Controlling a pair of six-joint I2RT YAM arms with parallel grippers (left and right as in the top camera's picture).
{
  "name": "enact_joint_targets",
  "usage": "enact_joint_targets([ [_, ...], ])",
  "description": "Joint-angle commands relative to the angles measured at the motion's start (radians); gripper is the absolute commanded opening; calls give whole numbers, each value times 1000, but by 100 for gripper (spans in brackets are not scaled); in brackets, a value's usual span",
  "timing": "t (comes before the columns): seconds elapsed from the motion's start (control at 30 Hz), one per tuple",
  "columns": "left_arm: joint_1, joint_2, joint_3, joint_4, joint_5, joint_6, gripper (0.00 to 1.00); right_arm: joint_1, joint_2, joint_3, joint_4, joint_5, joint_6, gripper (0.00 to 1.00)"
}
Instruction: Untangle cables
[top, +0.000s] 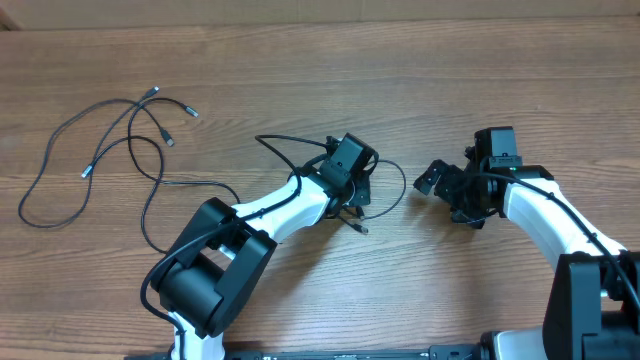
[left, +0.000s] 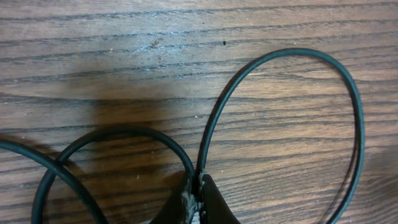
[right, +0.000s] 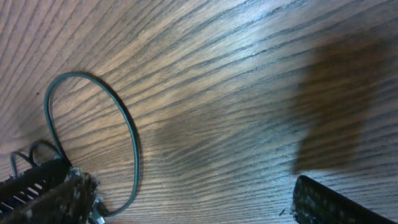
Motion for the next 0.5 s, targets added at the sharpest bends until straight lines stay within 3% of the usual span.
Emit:
enact_joint_targets([
  [0.0, -8, 43, -15, -14, -20, 46, 4, -2, -4, 6, 5, -3, 0, 100],
  [0.1, -5, 40, -15, -22, -51, 72, 4, -2, -4, 6, 5, -3, 0, 100],
  [0.33, -4, -18, -13, -175, -379, 63, 4, -2, -4, 6, 5, -3, 0, 100],
  [0.47, -4, -33, -13, -192, -406, 48, 4, -2, -4, 6, 5, -3, 0, 100],
])
